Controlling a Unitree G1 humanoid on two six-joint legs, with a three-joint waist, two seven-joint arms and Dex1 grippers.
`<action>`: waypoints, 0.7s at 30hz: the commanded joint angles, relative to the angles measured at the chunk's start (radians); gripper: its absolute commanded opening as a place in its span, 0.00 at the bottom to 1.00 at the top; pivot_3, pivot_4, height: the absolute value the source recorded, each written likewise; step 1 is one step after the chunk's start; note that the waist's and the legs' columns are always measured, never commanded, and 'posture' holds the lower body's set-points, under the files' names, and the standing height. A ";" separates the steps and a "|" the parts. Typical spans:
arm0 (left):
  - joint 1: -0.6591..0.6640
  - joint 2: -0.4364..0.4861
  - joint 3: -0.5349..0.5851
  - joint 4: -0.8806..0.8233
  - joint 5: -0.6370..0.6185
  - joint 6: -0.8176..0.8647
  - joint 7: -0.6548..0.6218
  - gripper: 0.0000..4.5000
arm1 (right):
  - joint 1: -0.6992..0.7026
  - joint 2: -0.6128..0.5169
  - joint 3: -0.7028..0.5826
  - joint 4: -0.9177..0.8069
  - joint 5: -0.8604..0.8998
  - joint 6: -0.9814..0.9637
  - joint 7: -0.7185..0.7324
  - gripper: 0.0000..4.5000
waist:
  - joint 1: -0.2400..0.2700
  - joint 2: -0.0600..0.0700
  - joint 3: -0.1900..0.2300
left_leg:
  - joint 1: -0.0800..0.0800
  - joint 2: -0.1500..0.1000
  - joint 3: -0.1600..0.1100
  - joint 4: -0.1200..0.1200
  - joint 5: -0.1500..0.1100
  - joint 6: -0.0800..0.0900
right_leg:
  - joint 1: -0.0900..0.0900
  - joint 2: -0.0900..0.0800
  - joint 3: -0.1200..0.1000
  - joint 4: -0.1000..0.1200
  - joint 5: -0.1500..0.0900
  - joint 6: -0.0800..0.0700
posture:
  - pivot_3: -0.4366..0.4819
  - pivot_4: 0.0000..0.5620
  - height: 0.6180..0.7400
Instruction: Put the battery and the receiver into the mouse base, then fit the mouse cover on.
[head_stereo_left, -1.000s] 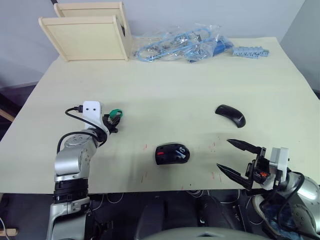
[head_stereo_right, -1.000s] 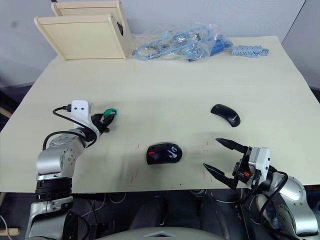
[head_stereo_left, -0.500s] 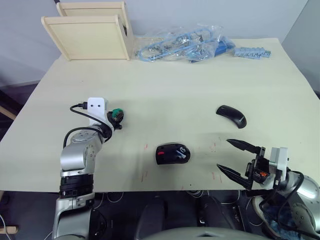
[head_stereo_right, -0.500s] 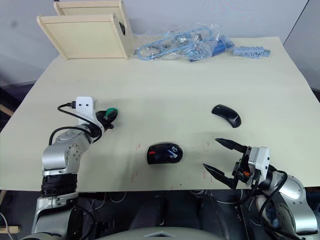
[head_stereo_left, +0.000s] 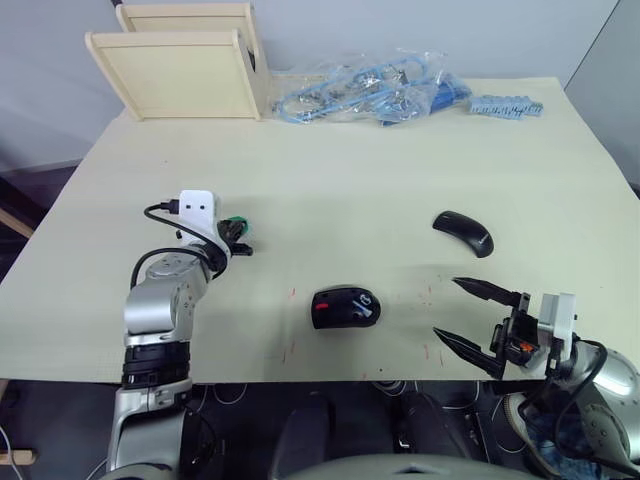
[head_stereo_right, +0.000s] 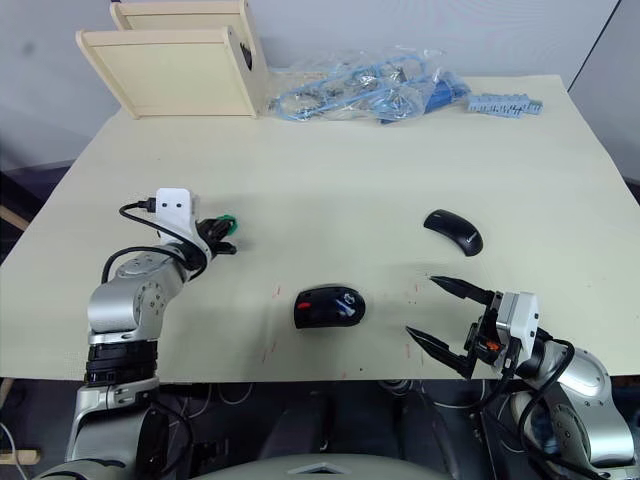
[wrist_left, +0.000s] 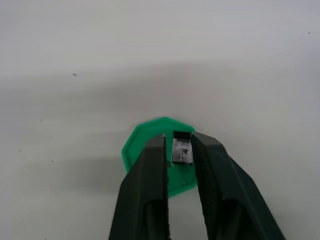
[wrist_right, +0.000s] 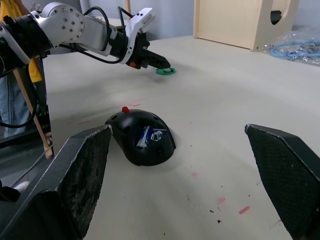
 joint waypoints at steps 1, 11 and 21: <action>-0.022 0.005 -0.001 -0.011 0.011 -0.015 -0.004 0.25 | 0.001 -0.002 -0.002 -0.017 0.008 -0.014 0.007 1.00 | 0.001 0.000 0.000 | 0.000 0.000 0.000 0.000 0.000 0.000 | 0.000 0.000 0.000 0.000 0.000 0.000 | 0.48 0.27 1.00; -0.027 -0.002 0.002 0.004 0.006 -0.020 -0.022 0.25 | 0.010 0.002 0.003 -0.012 0.000 -0.023 0.006 1.00 | 0.001 0.000 0.000 | 0.001 0.000 0.000 0.000 0.000 0.000 | 0.000 0.000 0.003 0.001 0.000 0.000 | 0.48 0.27 1.00; -0.030 -0.004 0.012 0.008 0.005 -0.024 -0.036 0.25 | 0.017 0.001 0.007 -0.013 -0.003 -0.026 0.007 1.00 | 0.001 0.000 0.000 | 0.003 0.001 0.002 0.000 0.000 0.000 | 0.000 0.001 0.008 0.001 0.000 0.000 | 0.48 0.27 1.00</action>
